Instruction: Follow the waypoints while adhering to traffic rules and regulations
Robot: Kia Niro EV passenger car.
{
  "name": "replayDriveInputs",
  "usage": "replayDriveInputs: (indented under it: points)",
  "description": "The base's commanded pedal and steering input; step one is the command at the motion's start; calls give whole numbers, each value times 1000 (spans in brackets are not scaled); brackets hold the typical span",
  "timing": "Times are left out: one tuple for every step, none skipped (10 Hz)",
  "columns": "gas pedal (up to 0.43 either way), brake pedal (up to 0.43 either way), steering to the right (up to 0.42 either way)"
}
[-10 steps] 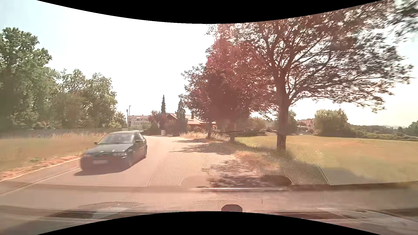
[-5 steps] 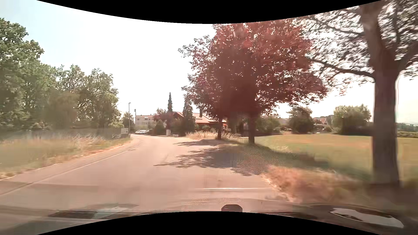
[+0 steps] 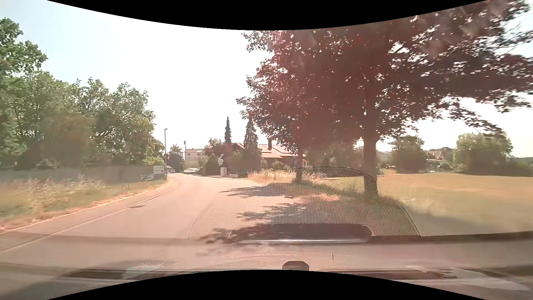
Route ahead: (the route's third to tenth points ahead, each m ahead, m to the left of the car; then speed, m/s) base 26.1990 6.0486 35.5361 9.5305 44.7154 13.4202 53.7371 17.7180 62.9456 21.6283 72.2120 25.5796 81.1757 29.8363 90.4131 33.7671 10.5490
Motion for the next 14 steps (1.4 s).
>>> replayDriveInputs:
  points:
    - [79,0,-54]
    - [79,0,-57]
    - [79,0,-59]
    - [87,0,-59]
    - [87,0,-60]
    - [87,0,-60]
    - [87,0,-60]
    - [87,0,-60]
    - [87,0,-61]
    - [87,0,-62]
    - [87,0,-63]
    - [87,0,-63]
    - [87,0,-63]
    - [87,0,-63]
